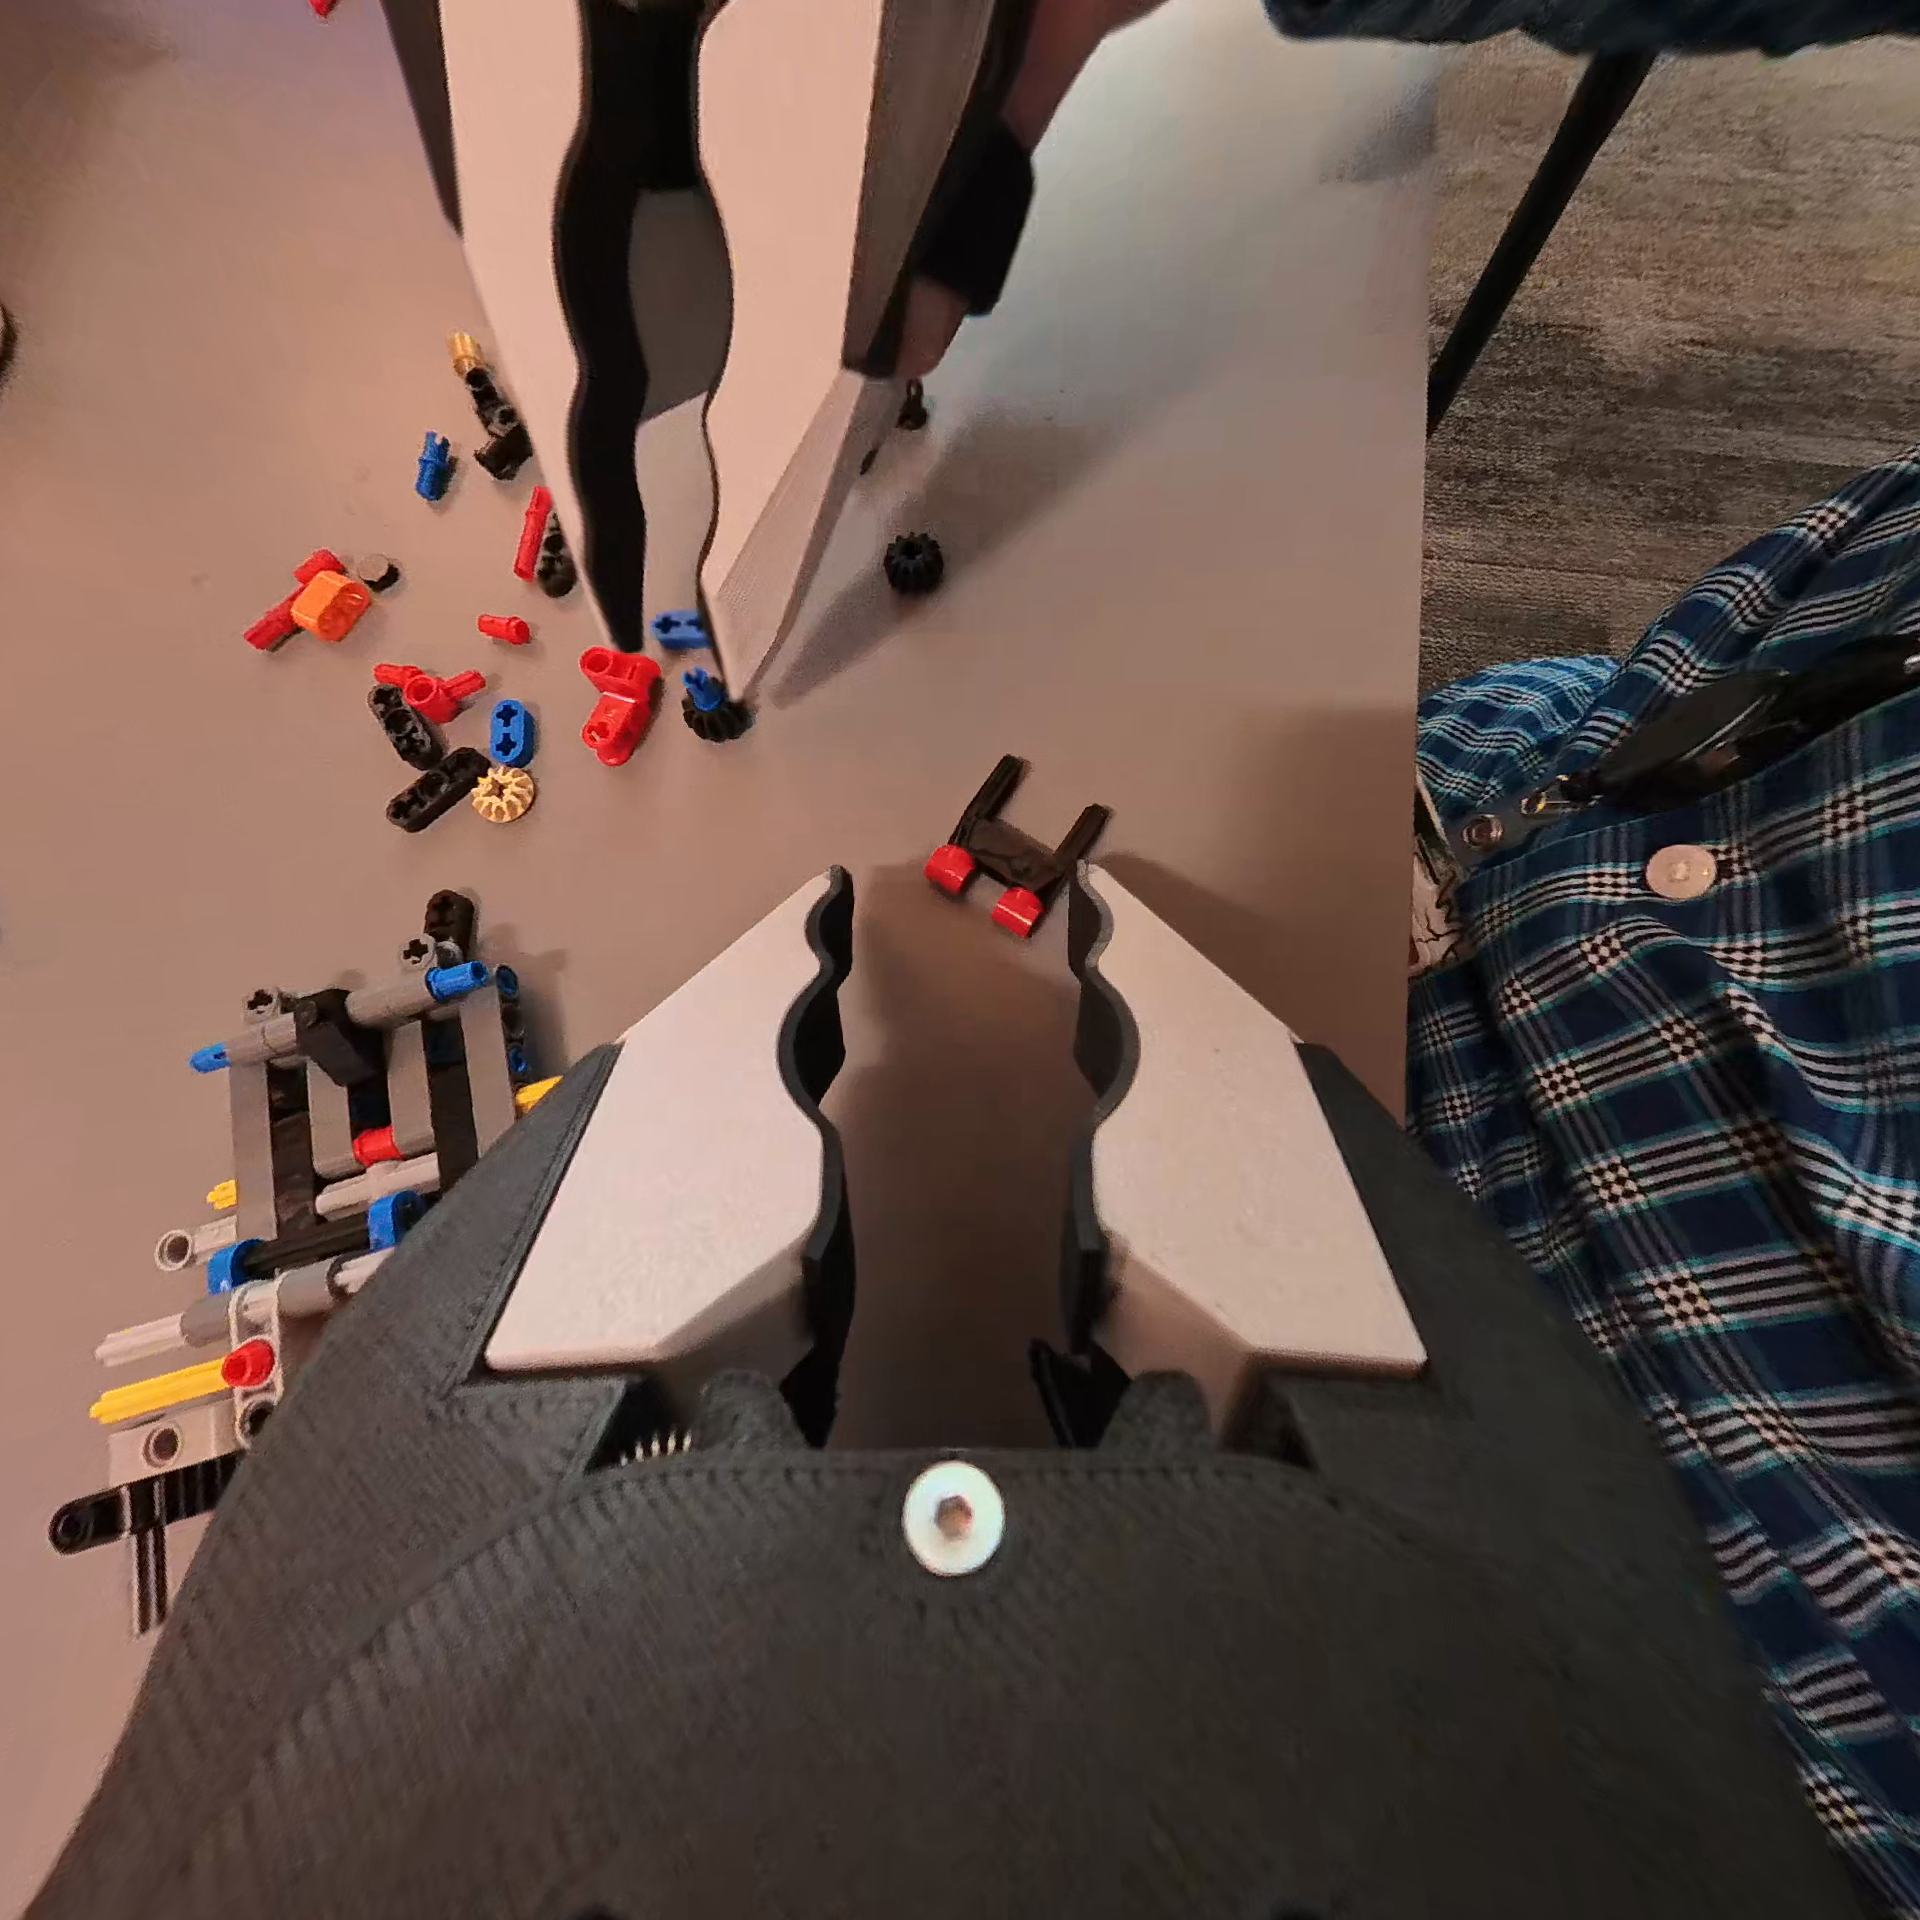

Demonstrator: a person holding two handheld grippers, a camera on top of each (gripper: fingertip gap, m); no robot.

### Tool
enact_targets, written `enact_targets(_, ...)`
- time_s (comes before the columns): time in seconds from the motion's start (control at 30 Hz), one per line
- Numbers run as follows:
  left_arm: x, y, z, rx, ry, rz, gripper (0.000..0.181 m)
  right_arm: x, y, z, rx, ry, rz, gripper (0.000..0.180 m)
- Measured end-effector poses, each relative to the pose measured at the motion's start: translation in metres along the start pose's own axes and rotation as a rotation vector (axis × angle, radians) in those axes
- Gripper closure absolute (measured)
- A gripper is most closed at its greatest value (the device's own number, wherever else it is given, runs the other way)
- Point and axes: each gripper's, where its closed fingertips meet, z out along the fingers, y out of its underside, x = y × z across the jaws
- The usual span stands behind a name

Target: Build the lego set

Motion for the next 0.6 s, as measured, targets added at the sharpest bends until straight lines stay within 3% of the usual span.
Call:
enact_targets(0.17, -0.002, 0.002, -0.001, 0.006, -0.005, -0.002, 0.141, -0.005, -0.002, 0.01, -0.003, -0.055, -0.009, 0.175)
enact_targets(0.4, -0.011, -0.004, -0.003, 0.036, -0.046, 0.001, 0.144, -0.015, -0.004, 0.002, -0.012, -0.119, -0.019, 0.176)
enact_targets(0.6, -0.029, -0.024, -0.002, 0.092, -0.203, 0.091, 0.139, -0.025, -0.025, -0.019, 0.126, -0.211, 0.097, 0.177)
